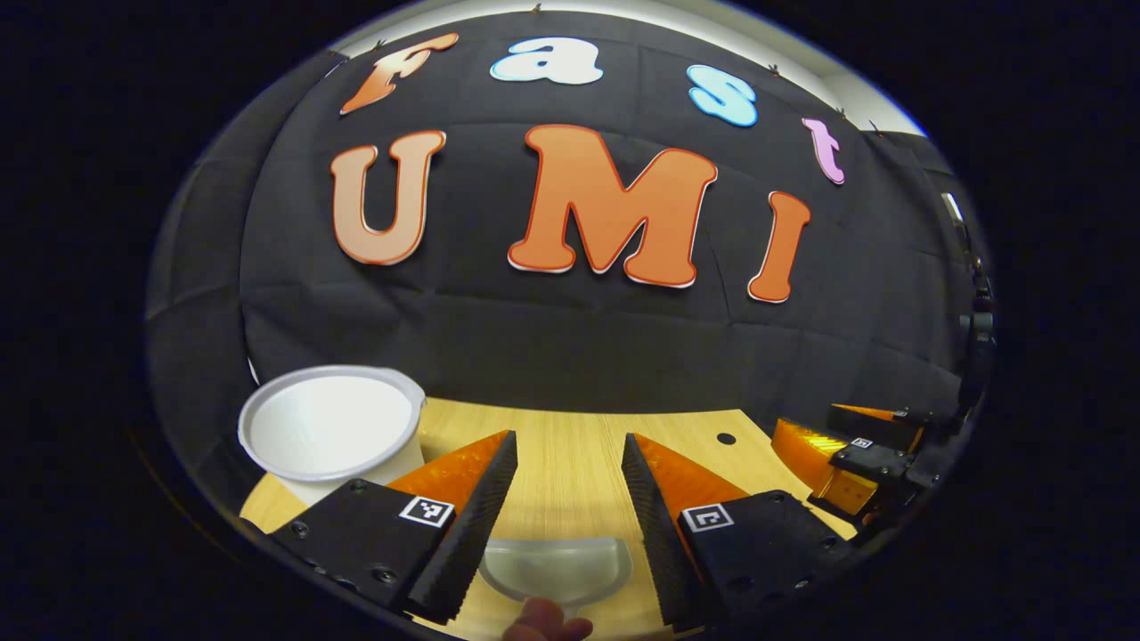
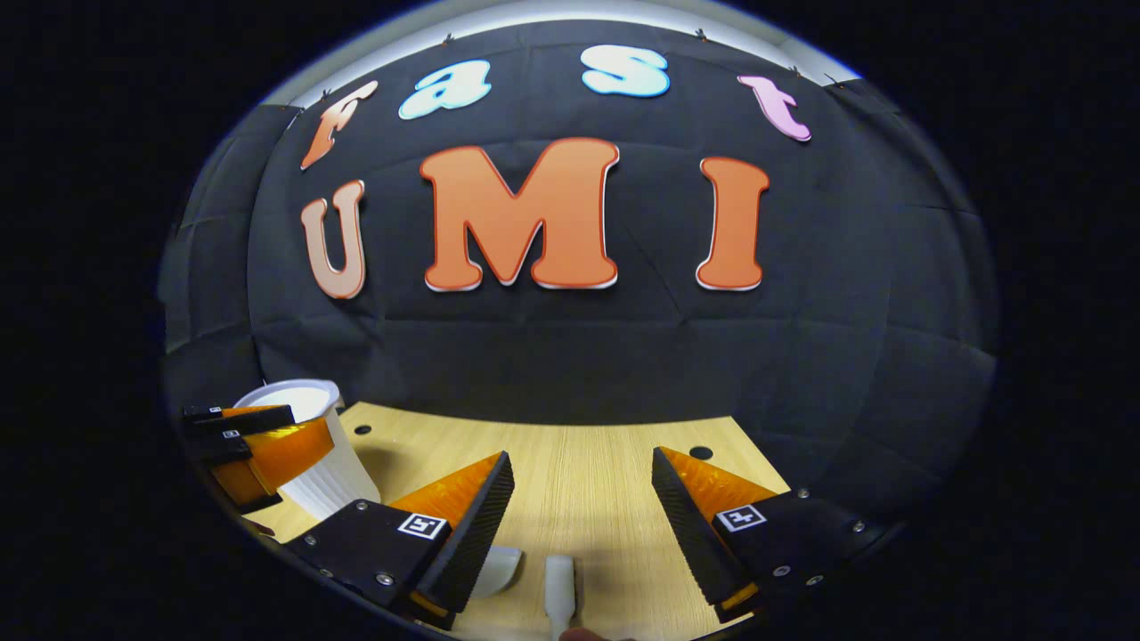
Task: Pick up the small broom and dustpan from the desktop, sweep the trash into the dustpan with the broom, and then empty the trash into the garbage bin.
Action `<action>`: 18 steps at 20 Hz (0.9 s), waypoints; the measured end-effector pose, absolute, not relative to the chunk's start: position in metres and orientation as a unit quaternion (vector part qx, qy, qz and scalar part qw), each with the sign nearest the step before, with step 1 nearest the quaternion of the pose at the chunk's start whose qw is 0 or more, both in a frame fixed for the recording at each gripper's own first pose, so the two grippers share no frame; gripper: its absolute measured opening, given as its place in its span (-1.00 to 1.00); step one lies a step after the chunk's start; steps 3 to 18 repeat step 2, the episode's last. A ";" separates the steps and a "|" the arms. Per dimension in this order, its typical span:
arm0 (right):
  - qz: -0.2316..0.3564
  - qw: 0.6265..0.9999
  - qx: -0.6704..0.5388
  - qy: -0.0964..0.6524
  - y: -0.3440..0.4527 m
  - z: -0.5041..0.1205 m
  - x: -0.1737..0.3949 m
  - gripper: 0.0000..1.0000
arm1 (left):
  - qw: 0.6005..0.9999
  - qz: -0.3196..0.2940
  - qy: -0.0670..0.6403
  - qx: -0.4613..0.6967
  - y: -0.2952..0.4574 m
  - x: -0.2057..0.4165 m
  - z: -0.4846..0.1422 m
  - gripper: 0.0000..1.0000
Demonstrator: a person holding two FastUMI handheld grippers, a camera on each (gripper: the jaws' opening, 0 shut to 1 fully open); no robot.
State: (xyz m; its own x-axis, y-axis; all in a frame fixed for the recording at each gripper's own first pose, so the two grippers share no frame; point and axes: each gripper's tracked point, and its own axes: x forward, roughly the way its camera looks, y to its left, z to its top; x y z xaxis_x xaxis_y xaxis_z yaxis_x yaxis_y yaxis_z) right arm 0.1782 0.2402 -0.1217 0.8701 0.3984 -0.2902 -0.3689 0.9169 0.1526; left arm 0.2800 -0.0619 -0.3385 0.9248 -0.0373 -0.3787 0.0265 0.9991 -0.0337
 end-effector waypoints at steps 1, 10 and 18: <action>0.199 0.968 0.056 0.140 0.238 -0.118 0.177 0.87 | 0.983 -0.008 0.181 -0.007 -0.058 0.280 -0.334 0.57; 0.198 0.971 0.065 0.118 0.235 -0.110 0.176 0.87 | 0.986 -0.001 0.169 -0.006 -0.056 0.281 -0.325 0.59; 0.198 0.971 0.065 0.118 0.235 -0.110 0.176 0.87 | 0.986 -0.001 0.169 -0.006 -0.056 0.281 -0.325 0.59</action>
